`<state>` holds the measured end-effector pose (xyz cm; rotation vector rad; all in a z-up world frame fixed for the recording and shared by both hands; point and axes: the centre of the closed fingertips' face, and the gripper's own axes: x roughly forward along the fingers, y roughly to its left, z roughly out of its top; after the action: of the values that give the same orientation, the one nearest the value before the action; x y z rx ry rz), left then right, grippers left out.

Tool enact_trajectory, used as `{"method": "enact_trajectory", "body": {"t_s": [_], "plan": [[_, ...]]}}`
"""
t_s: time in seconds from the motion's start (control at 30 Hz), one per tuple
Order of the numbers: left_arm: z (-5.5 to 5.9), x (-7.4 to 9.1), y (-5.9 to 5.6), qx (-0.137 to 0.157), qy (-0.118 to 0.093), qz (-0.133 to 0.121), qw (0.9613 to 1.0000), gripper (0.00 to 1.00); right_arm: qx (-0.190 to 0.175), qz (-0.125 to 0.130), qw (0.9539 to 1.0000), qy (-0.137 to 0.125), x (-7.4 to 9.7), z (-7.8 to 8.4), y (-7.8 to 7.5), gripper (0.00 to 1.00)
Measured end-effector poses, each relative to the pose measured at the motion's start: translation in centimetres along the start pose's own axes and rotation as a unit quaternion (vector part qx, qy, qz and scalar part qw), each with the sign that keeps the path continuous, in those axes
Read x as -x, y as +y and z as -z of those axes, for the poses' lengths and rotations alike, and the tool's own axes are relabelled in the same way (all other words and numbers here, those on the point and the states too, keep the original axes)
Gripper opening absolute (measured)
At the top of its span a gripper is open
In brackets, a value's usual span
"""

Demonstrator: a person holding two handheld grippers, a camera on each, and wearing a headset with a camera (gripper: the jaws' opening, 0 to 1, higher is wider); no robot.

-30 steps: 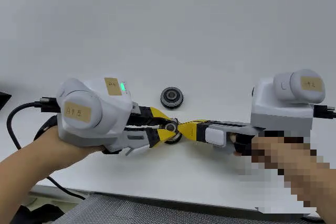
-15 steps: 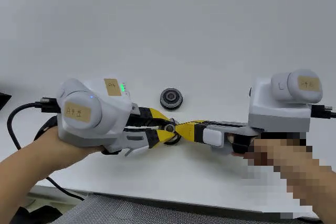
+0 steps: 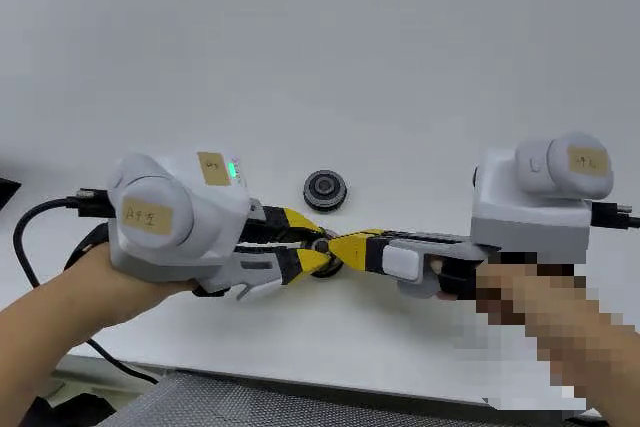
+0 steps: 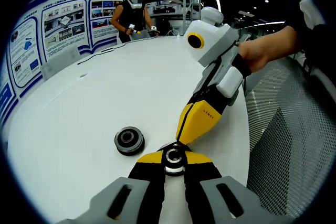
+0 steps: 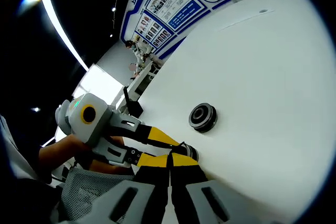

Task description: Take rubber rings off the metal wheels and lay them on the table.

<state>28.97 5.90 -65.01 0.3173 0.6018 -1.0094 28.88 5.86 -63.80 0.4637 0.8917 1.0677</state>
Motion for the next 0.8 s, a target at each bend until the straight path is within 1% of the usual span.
{"method": "enact_trajectory", "body": {"t_s": [0.1,0.37,0.4,0.43,0.47,0.5,0.57,0.7,0.8], "plan": [[0.0,0.0,0.0,-0.005,0.002,-0.001,1.0,0.13,-0.006,0.004,1.0,-0.002,-0.1,0.0,-0.1,0.01],[0.1,0.0,0.2,0.002,-0.001,-0.007,1.0,0.13,-0.01,0.007,0.9999,-0.005,-0.4,0.0,0.1,0.01],[0.1,0.1,0.2,0.005,-0.001,-0.007,1.0,0.13,-0.011,0.008,0.9999,-0.005,-0.4,0.0,0.0,0.01],[0.1,0.1,0.3,0.02,-0.002,-0.008,0.9998,0.13,-0.011,0.009,0.9999,-0.006,-0.4,-0.1,0.0,0.01],[0.1,0.1,0.3,0.029,-0.005,-0.008,0.9995,0.13,-0.013,0.008,0.9999,-0.008,-0.4,-0.1,0.0,0.01],[0.1,0.2,0.4,0.032,-0.005,-0.009,0.9994,0.13,-0.015,0.008,0.9998,-0.009,-0.4,-0.2,0.0,0.01],[0.2,0.3,0.3,0.033,-0.004,-0.009,0.9994,0.13,-0.015,0.007,0.9998,-0.01,-0.4,-0.3,0.0,0.01],[0.2,0.7,0.1,0.02,0.003,-0.012,0.9997,0.13,-0.02,0.006,0.9997,-0.014,-0.5,-0.5,0.1,0.01],[-0.1,1.2,0.3,0.025,-0.004,-0.017,0.9995,0.1,-0.018,0.005,0.9998,-0.012,-0.5,-0.5,0.1,0.01]]}}
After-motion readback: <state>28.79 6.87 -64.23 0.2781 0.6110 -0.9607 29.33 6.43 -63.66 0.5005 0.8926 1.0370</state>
